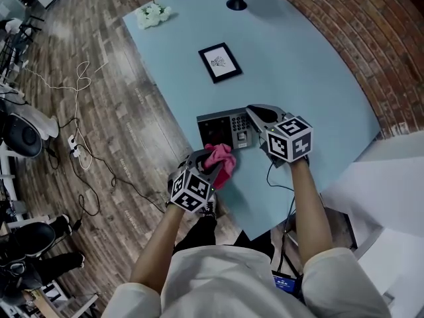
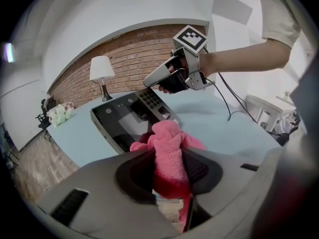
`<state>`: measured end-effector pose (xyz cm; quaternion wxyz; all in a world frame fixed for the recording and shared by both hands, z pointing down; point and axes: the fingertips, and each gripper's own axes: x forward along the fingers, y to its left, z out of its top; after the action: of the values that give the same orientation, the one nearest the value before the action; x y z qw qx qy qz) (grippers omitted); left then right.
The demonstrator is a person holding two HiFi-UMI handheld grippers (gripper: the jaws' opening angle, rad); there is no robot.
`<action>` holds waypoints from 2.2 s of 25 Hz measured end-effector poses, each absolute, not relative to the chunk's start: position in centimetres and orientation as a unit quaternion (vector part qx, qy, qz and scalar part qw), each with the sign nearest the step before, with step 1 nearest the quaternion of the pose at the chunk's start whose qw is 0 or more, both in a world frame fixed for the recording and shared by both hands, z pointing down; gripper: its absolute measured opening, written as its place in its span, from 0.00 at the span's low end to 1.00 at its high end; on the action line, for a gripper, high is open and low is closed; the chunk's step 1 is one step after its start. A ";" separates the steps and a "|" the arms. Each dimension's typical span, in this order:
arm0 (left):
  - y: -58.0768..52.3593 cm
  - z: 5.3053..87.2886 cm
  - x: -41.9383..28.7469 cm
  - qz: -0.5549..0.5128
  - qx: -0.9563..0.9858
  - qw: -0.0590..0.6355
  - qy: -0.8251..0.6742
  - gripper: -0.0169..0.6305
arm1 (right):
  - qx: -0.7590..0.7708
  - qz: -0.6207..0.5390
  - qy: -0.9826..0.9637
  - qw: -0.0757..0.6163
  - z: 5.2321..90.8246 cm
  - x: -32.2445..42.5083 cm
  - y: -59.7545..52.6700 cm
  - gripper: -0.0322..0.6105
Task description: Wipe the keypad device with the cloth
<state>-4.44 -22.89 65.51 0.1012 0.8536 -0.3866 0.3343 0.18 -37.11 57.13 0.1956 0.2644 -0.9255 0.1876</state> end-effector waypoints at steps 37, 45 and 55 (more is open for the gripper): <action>-31.9 57.0 -4.3 0.267 0.859 0.035 -0.436 0.27 | 0.234 0.241 -0.933 0.131 57.0 0.5 -37.1 0.09; -29.9 59.2 -3.3 0.281 0.862 0.058 -0.419 0.27 | 0.230 0.245 -0.933 0.126 56.9 0.5 -37.2 0.09; -27.1 63.3 -2.5 0.303 0.860 0.089 -0.402 0.27 | 0.223 0.244 -0.935 0.127 56.9 0.5 -37.0 0.08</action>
<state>-2.51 -27.07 63.25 0.0893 0.8596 -0.4016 0.3031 0.45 -36.97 56.90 0.1275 0.2228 -0.9352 0.2440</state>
